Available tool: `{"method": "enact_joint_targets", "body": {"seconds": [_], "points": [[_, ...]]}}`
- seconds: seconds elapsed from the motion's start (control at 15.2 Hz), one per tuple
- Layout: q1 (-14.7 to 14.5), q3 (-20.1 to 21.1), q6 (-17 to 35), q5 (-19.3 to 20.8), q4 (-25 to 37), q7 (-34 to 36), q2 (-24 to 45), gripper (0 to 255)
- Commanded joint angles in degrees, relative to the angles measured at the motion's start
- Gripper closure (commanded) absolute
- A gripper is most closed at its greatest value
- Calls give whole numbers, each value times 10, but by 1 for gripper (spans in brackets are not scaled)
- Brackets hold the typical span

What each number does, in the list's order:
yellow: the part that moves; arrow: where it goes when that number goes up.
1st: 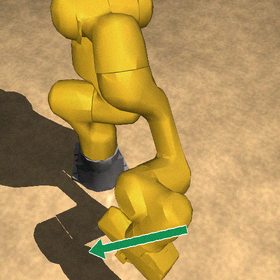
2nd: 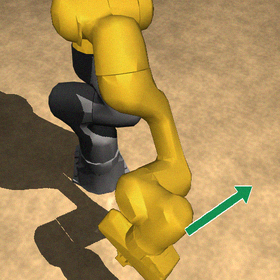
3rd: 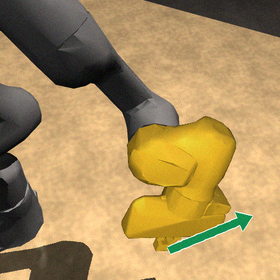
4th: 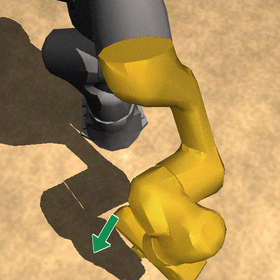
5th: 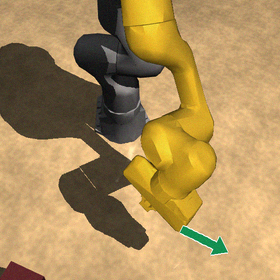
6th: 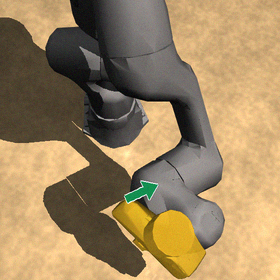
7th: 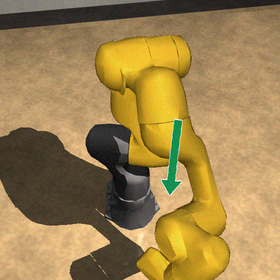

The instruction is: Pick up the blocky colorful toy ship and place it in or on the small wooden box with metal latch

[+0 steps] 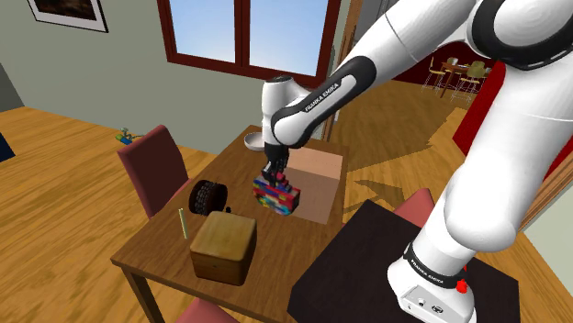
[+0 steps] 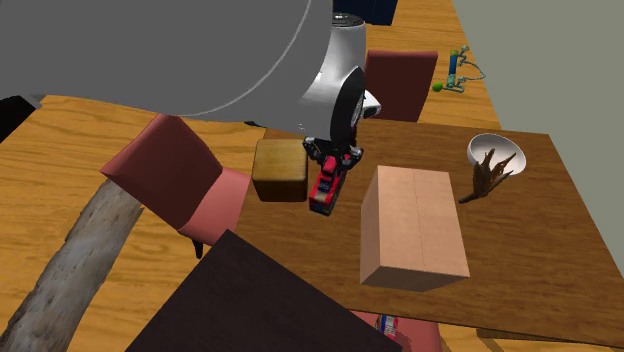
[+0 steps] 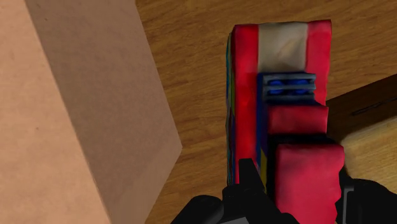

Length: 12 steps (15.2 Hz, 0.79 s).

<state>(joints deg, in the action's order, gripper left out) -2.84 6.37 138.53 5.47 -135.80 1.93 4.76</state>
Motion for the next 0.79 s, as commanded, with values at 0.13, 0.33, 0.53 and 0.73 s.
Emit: {"method": "enact_joint_targets", "body": {"seconds": [0.13, 0.33, 0.53, 0.73], "points": [[1, 1, -32, -7, 8, -7, -25, 255], [1, 1, -55, -12, 15, -11, -41, 255], [0, 1, -78, -15, 23, -15, -57, 255], [0, 1, -101, -19, 32, -18, -71, 255]]}}
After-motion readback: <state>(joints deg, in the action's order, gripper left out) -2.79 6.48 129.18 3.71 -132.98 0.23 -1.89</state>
